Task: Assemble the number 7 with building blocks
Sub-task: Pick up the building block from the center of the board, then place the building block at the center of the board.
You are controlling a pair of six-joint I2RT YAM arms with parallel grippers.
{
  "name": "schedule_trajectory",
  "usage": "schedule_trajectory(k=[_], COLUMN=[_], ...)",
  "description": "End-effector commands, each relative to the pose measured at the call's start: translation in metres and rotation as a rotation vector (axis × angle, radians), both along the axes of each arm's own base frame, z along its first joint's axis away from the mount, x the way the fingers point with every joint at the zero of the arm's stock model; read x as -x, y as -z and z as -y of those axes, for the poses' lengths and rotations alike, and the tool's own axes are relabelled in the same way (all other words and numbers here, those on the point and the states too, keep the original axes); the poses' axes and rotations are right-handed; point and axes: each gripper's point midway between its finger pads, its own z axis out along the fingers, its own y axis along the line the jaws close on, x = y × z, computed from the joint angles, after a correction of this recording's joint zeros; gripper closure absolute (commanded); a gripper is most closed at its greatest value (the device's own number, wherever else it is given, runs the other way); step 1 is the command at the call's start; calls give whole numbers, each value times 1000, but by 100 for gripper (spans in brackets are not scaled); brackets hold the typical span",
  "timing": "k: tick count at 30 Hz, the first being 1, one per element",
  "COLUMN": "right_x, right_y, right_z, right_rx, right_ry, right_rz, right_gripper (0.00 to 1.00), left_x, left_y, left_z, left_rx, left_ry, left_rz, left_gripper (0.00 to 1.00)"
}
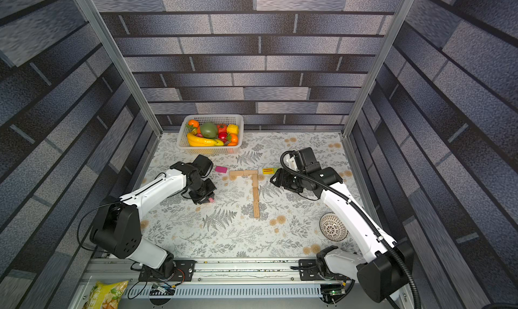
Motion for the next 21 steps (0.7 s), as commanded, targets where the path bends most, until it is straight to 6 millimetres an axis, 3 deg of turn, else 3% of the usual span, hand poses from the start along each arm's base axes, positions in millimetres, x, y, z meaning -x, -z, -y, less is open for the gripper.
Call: schedule_trajectory(k=[1, 6, 9, 15, 18, 21], right_x=[11, 22, 27, 35, 36, 35], right_y=[-12, -39, -51, -66, -69, -72], right_z=[46, 108, 120, 128, 130, 129], right_rx=[137, 228, 225, 241, 249, 248], right_ry=[146, 373, 413, 422, 424, 412], right_rz=[2, 61, 89, 118, 121, 120], right_gripper=[36, 36, 36, 36, 36, 36], left_x=[1, 0, 2, 11, 17, 15], left_y=[-19, -31, -35, -24, -10, 12], left_z=[64, 186, 245, 328, 351, 362], left_rx=[3, 175, 299, 441, 467, 491], left_ry=[279, 546, 647, 810, 840, 815], left_rz=[6, 86, 128, 179, 173, 162], left_gripper=[97, 99, 99, 99, 99, 99])
